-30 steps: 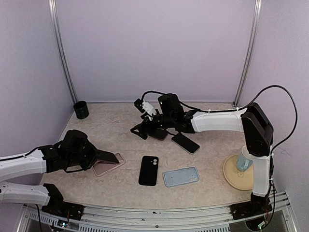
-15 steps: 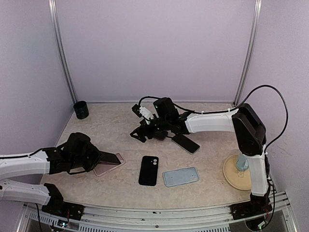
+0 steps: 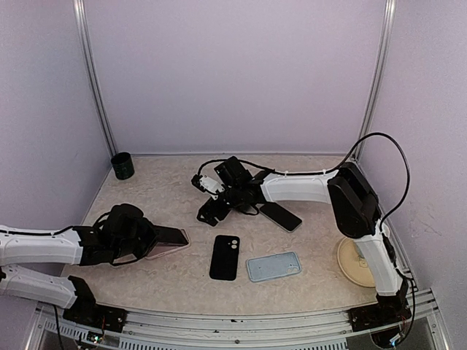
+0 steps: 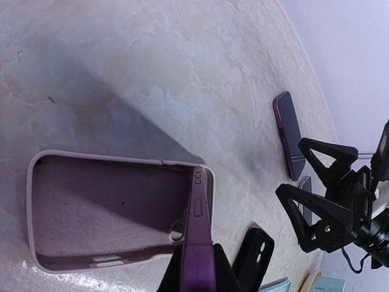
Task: Put the phone into the phone case
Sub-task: Install the phone on the phone case.
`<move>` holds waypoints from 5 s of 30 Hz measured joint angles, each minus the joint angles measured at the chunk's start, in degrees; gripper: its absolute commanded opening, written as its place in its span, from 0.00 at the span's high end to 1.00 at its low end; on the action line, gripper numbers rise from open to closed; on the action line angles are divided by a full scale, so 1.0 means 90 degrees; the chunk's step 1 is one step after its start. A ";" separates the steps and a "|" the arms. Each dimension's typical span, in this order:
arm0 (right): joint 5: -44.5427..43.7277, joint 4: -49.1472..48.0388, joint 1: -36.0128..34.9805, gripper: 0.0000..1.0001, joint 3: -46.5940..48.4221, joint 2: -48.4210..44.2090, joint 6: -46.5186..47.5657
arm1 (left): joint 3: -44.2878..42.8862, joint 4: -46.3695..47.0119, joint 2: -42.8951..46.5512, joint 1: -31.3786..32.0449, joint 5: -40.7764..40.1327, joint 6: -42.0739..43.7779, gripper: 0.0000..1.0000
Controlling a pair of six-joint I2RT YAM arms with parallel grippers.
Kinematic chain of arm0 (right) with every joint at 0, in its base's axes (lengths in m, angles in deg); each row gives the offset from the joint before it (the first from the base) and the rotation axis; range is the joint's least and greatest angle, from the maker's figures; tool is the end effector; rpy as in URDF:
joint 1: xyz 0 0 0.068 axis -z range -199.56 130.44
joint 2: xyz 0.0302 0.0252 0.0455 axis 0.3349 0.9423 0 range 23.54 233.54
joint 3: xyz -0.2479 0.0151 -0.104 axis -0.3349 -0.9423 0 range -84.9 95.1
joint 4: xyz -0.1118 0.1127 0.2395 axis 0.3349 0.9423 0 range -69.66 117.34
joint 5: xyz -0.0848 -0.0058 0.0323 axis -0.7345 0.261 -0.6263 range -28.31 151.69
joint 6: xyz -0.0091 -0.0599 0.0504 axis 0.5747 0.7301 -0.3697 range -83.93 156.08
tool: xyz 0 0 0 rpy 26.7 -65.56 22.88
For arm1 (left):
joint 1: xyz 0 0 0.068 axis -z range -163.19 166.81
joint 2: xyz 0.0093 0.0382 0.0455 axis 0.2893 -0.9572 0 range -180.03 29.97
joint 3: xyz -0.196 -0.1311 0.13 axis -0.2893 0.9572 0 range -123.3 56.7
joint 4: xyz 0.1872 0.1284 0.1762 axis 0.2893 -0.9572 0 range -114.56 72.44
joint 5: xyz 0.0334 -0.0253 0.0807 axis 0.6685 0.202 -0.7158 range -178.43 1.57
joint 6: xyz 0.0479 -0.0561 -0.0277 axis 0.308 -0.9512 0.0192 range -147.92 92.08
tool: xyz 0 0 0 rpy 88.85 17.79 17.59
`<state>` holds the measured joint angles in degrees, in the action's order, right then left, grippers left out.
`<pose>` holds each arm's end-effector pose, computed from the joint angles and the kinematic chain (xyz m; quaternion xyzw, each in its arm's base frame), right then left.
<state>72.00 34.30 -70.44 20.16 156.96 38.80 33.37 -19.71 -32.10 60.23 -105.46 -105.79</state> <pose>0.3510 0.4507 0.1314 -0.4431 0.7968 0.2392 0.3341 0.1973 -0.1595 0.1291 -0.3252 0.8409 -0.2922 0.3189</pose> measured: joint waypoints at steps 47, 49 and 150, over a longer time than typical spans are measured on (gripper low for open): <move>-0.0427 0.1188 -0.0265 0.05 0.0797 0.0653 -0.0243 | 0.0209 0.0483 -0.0160 0.0049 0.0340 -0.0347 1.00; -0.0435 0.1190 -0.0274 0.05 0.0818 0.0663 -0.0245 | 0.0209 0.0578 -0.0240 0.0049 0.0347 -0.0442 1.00; 0.2521 -0.0369 0.0692 0.03 -0.1379 -0.1110 -0.1846 | 0.1491 0.3339 0.0158 -0.0017 0.1025 0.1134 1.00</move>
<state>94.69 30.98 -64.21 7.74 146.98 22.18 46.79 10.34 -30.68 60.08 -96.24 -95.58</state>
